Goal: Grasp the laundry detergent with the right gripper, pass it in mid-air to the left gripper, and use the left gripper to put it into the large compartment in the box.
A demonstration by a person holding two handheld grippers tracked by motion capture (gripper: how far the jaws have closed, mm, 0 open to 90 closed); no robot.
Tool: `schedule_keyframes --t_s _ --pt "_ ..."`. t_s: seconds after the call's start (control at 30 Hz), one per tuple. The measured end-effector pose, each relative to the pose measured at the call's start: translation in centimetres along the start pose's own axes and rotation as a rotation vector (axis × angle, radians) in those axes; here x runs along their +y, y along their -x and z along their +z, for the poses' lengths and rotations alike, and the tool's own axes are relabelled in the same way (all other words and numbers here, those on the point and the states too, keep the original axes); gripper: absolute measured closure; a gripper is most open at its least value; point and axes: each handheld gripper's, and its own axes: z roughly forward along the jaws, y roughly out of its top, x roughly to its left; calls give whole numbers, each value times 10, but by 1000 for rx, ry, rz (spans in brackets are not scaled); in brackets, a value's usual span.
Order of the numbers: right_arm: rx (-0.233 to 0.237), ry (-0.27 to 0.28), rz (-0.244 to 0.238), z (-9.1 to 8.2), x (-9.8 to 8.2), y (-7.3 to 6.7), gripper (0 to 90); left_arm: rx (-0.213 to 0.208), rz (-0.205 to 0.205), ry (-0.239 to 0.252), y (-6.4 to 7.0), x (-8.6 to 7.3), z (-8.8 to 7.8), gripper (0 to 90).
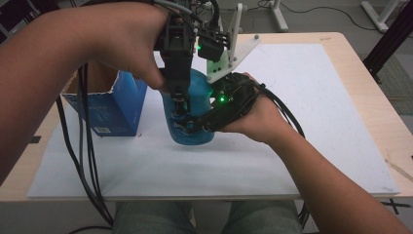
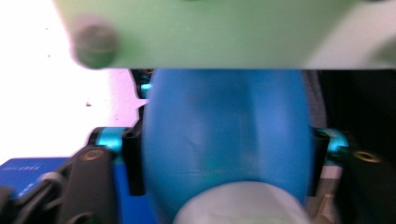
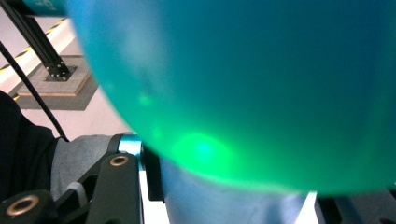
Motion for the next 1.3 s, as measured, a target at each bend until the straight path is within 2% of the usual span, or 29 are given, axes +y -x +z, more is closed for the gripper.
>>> schedule_keyframes --t_s 0.4,0.73,0.77,0.83,0.93,1.03,1.13,1.27,1.3 --pt "10 1 -2 3 0 -1 461 -8 -17 -9 1 -2 1 386" --pt "13 17 10 0 -1 -1 427 -20 -19 13 0 -3 -2 385" --pt "41 32 27 0 -2 -1 319 -23 -19 15 0 -4 -1 385" --pt "53 32 39 -2 -4 -1 303 -21 -19 14 0 -4 -1 385" --pt "59 43 52 -6 -7 -1 232 -22 -26 12 0 -5 -1 385" --pt "63 35 51 -9 -9 -2 215 -20 -30 13 -1 -6 -1 384" --pt "49 13 42 -12 -10 -4 126 -20 -29 11 -2 -7 -2 385" --pt "31 -15 43 -21 -11 -6 110 -20 -43 11 -2 -9 -6 385" --pt "23 -20 48 -24 -12 -6 69 -20 -53 12 -2 -10 -6 384"
